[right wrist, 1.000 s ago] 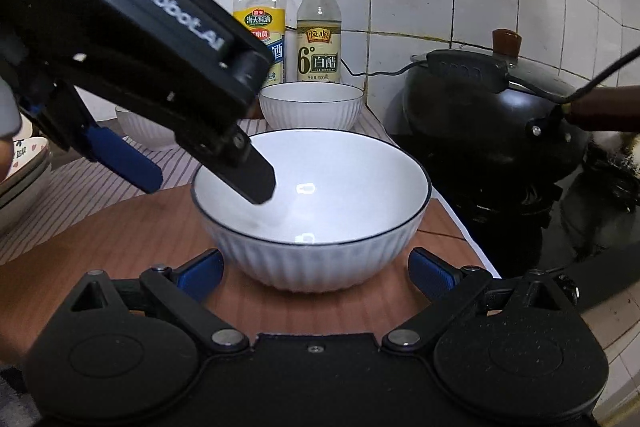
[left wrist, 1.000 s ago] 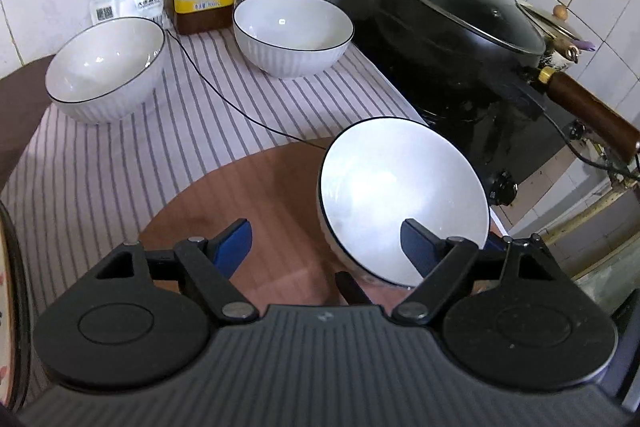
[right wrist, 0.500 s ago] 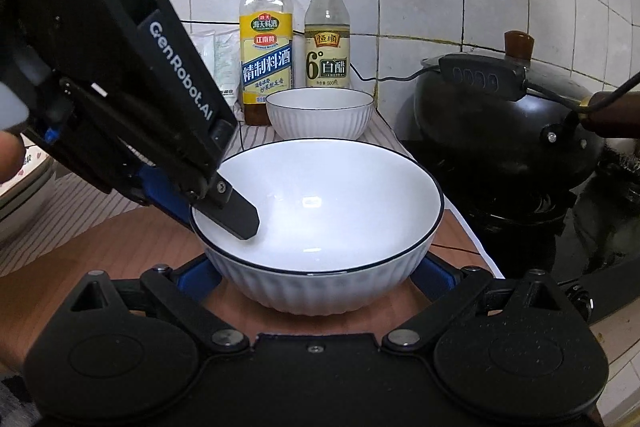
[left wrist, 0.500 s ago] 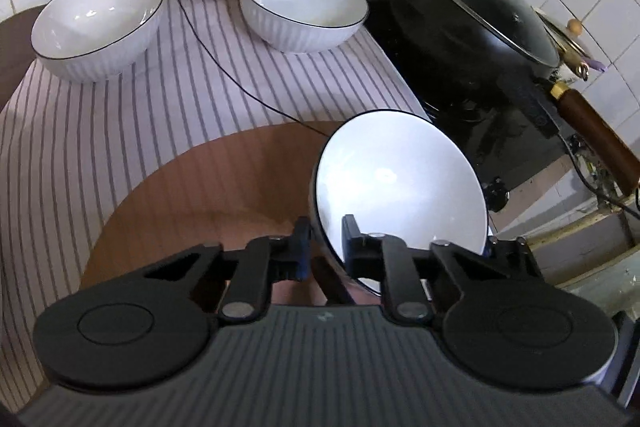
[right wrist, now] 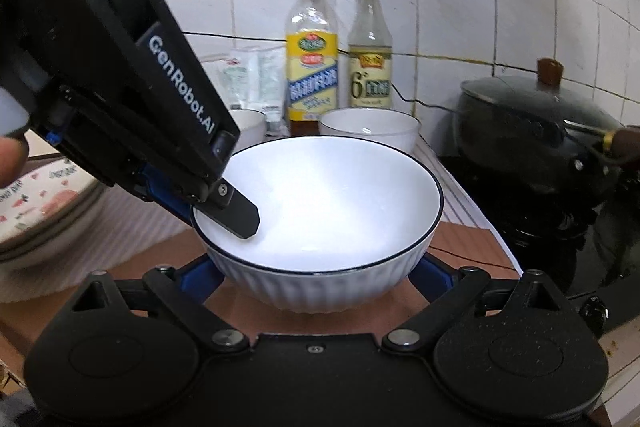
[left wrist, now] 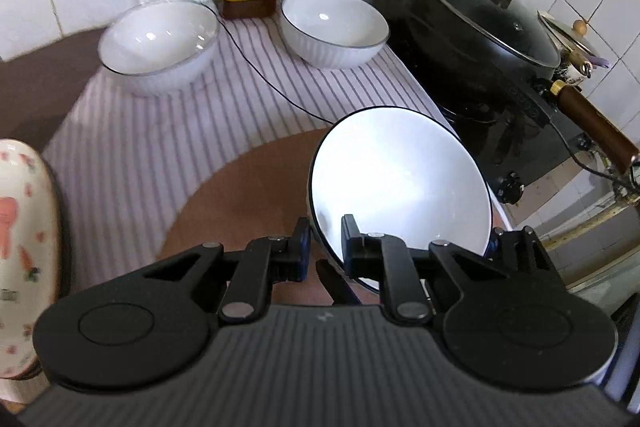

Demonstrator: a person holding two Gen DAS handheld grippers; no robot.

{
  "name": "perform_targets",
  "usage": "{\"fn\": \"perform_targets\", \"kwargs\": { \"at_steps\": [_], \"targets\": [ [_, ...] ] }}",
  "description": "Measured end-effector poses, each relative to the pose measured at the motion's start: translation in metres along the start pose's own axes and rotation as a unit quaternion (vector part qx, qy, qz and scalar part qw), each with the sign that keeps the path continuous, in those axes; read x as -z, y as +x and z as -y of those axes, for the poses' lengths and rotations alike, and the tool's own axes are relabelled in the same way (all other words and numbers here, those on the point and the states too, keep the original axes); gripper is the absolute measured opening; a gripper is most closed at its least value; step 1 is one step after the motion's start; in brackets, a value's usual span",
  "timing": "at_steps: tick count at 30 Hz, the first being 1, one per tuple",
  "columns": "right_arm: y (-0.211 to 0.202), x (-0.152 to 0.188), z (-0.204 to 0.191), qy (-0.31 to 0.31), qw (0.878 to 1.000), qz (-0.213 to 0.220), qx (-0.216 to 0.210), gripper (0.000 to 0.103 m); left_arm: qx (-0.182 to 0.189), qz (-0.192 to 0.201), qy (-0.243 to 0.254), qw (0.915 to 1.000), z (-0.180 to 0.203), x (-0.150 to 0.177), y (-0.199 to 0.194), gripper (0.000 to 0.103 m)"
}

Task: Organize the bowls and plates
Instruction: 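Lift the bowl with both tools and carry it over another white bowl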

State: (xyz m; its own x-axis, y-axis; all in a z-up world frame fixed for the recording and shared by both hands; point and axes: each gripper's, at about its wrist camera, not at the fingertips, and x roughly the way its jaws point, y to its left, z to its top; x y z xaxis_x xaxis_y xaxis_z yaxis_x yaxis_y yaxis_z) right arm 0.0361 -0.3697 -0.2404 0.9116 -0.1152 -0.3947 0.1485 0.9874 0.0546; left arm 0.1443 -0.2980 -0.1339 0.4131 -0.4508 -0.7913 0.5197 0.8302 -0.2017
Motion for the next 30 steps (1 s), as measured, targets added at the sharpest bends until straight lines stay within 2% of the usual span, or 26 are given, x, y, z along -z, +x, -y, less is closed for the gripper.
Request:
{"fn": "perform_targets", "kwargs": {
  "at_steps": [6,12,20,30],
  "targets": [
    [-0.006,-0.009,-0.019,-0.005,0.999,0.008,-0.033,0.099,-0.03,0.019,-0.007,0.9994,-0.012,0.011,-0.029,0.014],
    [0.0,-0.013,-0.042,-0.023,0.998,-0.007,-0.06,0.099,-0.046,0.018,-0.032,0.9982,-0.038,0.022,-0.041,0.014],
    [0.021,-0.006,-0.065,-0.034,0.995,-0.031,-0.086,0.099,-0.072,0.01,-0.046,0.9963,-0.064,0.032,-0.033,0.014],
    [0.038,0.004,-0.074,-0.04,0.994,-0.049,-0.092,0.099,-0.072,-0.003,-0.048,0.9963,-0.083,0.035,-0.016,0.014]
  ]
}}
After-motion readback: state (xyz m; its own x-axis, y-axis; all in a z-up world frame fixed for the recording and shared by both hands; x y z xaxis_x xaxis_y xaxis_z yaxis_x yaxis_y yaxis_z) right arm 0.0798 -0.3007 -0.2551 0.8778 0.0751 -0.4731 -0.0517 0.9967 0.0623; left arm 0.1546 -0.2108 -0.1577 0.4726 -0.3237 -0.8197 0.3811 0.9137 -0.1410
